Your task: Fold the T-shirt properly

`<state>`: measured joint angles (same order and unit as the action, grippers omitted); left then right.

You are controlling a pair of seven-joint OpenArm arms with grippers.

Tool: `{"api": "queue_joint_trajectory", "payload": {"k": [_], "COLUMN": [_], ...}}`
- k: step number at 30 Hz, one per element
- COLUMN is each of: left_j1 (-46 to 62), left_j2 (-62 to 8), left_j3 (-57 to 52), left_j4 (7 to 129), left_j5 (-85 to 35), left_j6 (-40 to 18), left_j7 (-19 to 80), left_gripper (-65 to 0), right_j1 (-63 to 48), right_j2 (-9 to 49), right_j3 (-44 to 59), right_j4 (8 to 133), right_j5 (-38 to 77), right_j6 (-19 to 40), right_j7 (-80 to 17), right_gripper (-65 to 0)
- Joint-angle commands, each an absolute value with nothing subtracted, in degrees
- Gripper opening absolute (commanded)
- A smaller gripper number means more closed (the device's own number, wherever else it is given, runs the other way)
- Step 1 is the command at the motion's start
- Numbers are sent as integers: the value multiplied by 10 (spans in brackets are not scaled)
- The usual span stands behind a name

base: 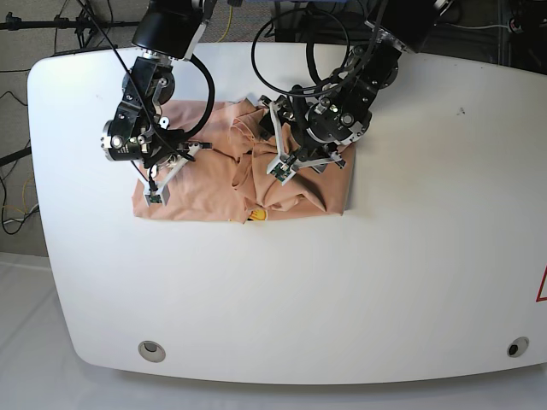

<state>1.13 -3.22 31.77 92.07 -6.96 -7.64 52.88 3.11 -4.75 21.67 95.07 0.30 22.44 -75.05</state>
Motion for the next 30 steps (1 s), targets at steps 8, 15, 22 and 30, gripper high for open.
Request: {"api": "queue_joint_trajectory", "payload": {"k": [8, 15, 22, 30], "left_j1": [-6, -16, -34, -57], "left_j2": [-28, -28, -28, -32], "left_j3": [320, 319, 318, 315], "left_j4": [926, 976, 1012, 1011], "left_j5": [-73, -70, -69, -69], "left_j6": [-79, -79, -79, -79], "left_j7": [560, 562, 569, 580], "left_gripper": [-288, -288, -288, -288], "right_j1": [32, 32, 32, 33], "right_j2": [-50, -50, -50, -50], "right_j3": [215, 215, 215, 215], "right_j4": [950, 950, 950, 950], "right_j5": [5, 5, 5, 5], "right_j6": [225, 225, 225, 225], "right_j7": [-764, -764, -764, -764], "right_gripper": [-650, -650, -650, -650]}}
